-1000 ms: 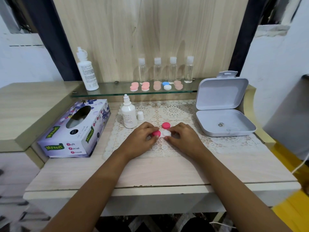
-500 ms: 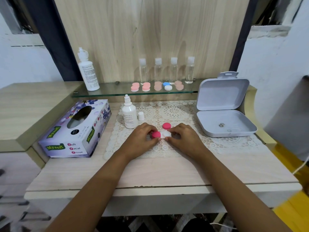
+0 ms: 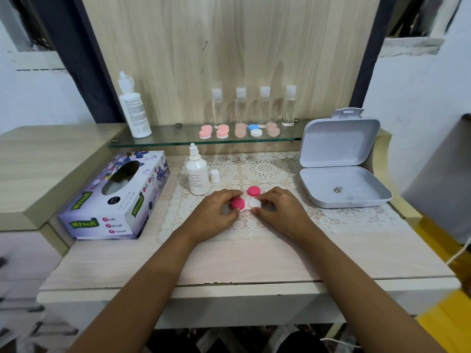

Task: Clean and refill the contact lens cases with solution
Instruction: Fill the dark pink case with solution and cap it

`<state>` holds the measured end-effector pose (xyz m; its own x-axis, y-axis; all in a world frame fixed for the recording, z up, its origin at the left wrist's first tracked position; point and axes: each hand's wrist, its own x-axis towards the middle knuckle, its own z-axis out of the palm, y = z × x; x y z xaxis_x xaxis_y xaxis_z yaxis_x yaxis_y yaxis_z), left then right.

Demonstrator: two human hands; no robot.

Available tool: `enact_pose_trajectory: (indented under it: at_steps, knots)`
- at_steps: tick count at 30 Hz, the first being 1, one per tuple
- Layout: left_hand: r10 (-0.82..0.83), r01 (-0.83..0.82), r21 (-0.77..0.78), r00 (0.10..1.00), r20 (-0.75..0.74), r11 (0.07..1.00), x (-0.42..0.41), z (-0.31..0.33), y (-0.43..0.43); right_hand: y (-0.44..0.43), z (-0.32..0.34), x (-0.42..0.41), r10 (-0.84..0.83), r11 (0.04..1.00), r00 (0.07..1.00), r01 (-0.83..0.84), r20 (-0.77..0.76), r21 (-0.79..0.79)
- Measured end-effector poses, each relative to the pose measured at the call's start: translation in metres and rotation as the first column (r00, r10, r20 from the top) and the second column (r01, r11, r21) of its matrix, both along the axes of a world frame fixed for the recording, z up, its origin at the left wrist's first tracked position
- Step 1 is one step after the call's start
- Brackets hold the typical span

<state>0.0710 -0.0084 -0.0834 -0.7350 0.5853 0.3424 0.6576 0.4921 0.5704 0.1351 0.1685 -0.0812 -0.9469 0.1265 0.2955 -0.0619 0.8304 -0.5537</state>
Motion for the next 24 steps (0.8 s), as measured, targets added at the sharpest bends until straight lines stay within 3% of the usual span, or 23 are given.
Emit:
enact_pose_trajectory:
  at_steps: [11,19,24]
  knots:
    - [-0.017,0.009,0.094,0.996,0.086,0.996,0.0009,0.0012,0.0001,-0.0007,0.0009,0.0014,0.003,1.000,1.000,-0.003,-0.004,-0.016]
    - [0.057,-0.061,0.060,0.997,0.059,0.996,0.0008,0.0023,0.0011,-0.0009,0.0017,0.0017,0.001,1.000,1.000,-0.001,-0.002,-0.003]
    - [0.021,-0.025,0.053,0.996,0.083,0.998,0.0030,0.0039,0.0003,-0.0004,0.0014,0.0015,-0.002,1.000,1.000,0.002,0.000,-0.001]
